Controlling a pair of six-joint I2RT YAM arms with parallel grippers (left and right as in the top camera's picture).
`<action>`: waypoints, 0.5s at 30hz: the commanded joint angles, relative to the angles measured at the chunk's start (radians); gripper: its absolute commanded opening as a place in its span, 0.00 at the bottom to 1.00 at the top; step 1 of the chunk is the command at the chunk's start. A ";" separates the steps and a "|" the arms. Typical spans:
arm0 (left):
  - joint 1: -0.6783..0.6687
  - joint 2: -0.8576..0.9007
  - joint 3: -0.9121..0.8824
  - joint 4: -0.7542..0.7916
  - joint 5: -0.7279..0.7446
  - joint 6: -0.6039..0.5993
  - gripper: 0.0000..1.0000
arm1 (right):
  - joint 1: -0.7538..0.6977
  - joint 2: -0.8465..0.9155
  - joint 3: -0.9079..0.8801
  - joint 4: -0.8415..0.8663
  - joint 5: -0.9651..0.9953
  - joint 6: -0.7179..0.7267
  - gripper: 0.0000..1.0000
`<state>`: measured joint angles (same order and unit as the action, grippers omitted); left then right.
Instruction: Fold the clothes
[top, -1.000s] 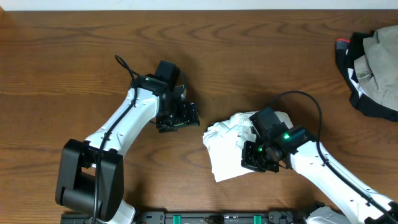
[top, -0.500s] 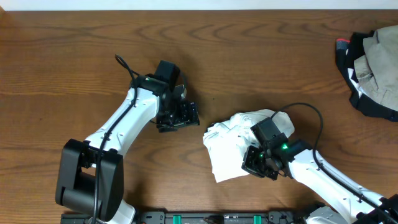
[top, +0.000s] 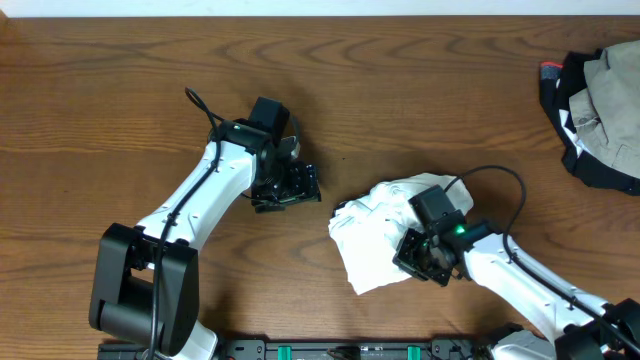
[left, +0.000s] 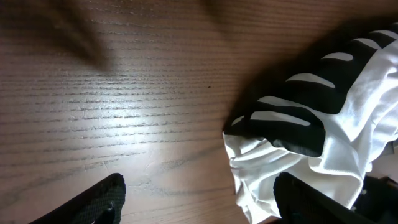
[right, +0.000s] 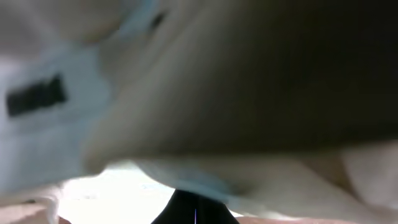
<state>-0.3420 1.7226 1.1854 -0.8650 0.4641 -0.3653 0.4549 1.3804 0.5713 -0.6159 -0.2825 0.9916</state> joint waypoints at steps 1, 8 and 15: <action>0.005 -0.004 -0.003 -0.008 -0.009 0.017 0.79 | -0.082 0.041 -0.014 0.026 0.099 -0.034 0.01; 0.005 -0.004 -0.003 -0.007 -0.010 0.024 0.79 | -0.244 0.061 -0.014 0.083 0.103 -0.185 0.04; 0.005 -0.004 -0.003 -0.002 -0.009 0.024 0.79 | -0.421 0.068 -0.014 0.289 0.103 -0.330 0.06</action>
<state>-0.3420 1.7226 1.1854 -0.8654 0.4641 -0.3618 0.0841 1.4261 0.5705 -0.3721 -0.2790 0.7551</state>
